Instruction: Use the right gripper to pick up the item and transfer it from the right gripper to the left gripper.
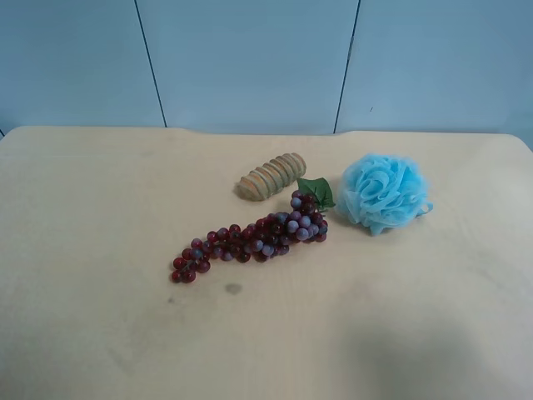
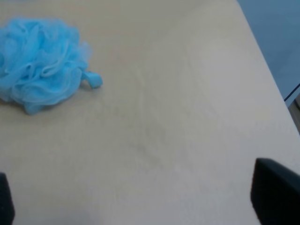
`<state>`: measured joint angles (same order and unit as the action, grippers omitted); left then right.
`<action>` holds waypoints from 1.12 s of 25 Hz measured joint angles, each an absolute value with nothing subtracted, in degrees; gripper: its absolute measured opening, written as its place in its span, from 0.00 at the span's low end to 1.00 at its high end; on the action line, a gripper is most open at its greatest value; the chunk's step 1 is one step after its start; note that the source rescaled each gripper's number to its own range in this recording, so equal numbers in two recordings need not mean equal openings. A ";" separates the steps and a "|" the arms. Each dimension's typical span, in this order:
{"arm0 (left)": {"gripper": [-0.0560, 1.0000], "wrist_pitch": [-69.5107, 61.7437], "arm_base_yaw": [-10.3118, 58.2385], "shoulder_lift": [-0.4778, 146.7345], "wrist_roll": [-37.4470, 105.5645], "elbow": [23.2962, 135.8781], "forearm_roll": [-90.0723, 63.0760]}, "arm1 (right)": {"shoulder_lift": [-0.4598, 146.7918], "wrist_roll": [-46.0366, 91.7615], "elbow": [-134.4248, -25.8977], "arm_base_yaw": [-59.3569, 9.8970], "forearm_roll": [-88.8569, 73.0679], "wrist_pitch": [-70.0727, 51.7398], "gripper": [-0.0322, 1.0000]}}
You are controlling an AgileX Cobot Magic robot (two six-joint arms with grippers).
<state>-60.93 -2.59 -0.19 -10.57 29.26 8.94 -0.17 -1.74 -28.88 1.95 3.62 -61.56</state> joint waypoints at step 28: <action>1.00 -60.93 -2.59 -0.19 -10.57 29.26 8.94 | -0.17 -1.74 -28.88 1.95 3.62 -61.56 1.00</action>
<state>-60.93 -2.59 -0.19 -10.57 29.26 8.94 -0.17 -1.74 -28.88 1.95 3.62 -61.56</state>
